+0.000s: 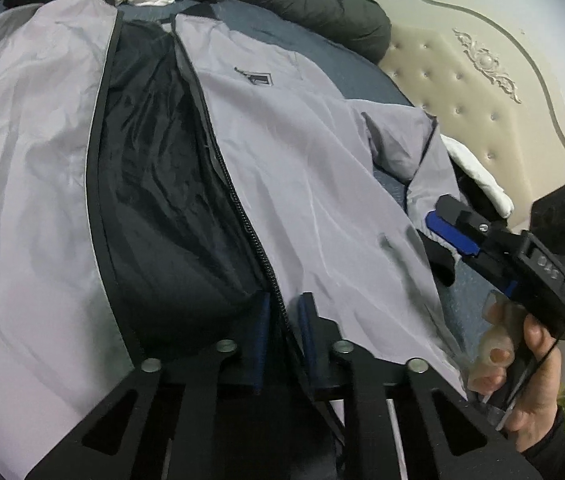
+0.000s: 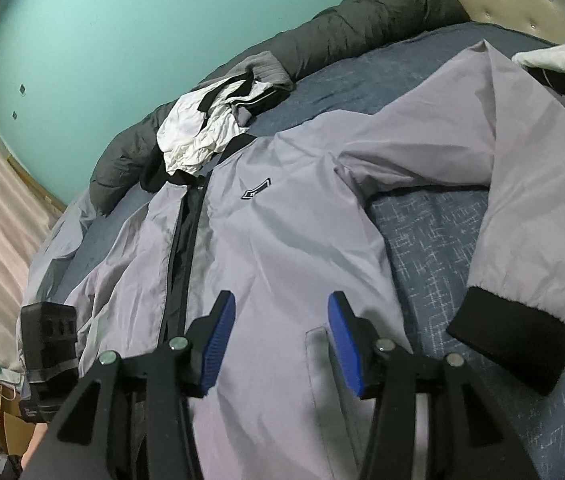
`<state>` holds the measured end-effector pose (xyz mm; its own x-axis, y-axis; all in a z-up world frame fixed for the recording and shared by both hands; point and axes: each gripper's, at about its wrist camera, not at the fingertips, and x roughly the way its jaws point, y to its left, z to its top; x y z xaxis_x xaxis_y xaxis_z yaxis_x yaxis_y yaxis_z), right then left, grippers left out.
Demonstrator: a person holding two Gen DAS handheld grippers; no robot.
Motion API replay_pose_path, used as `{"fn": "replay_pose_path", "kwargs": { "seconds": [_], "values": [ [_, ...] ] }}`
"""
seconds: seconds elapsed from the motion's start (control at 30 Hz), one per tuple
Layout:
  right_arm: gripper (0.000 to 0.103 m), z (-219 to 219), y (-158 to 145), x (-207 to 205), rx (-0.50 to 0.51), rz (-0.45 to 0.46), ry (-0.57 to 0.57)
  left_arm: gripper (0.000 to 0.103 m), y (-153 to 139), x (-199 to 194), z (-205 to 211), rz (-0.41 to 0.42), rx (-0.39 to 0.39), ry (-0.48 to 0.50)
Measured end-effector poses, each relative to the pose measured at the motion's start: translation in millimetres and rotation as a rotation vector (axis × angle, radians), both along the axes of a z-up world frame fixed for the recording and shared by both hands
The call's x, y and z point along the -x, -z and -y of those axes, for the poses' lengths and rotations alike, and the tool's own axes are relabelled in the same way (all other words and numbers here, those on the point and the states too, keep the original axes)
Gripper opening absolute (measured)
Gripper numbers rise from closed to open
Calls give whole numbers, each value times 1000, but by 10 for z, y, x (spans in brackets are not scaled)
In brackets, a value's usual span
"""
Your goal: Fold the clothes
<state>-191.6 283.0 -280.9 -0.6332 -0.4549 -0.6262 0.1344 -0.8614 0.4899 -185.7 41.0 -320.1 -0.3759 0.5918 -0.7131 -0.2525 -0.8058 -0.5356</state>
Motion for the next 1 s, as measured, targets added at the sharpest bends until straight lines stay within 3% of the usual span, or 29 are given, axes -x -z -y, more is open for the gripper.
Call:
{"fn": "replay_pose_path", "kwargs": {
  "seconds": [0.13,0.23,0.3,0.37,0.57,0.8,0.87,1.0],
  "values": [
    [49,-43,7,1,5,-2,20,6,-69,-19,43,-12,-28,10],
    [49,-61,17,2,10,-1,29,6,2,12,33,23,-53,25],
    [49,-58,26,9,12,2,28,13,82,20,25,48,-69,30],
    [49,-49,34,9,10,3,25,27,160,33,1,80,-88,38],
    [49,-62,38,9,15,3,26,27,167,15,-74,75,-85,53],
    [49,-77,34,7,22,1,32,23,54,-7,-14,59,-189,36],
    [49,-89,34,8,25,0,37,24,7,-24,-68,50,-188,61],
    [49,-117,32,9,30,0,48,22,43,-31,-202,34,-86,80]
  ]
}}
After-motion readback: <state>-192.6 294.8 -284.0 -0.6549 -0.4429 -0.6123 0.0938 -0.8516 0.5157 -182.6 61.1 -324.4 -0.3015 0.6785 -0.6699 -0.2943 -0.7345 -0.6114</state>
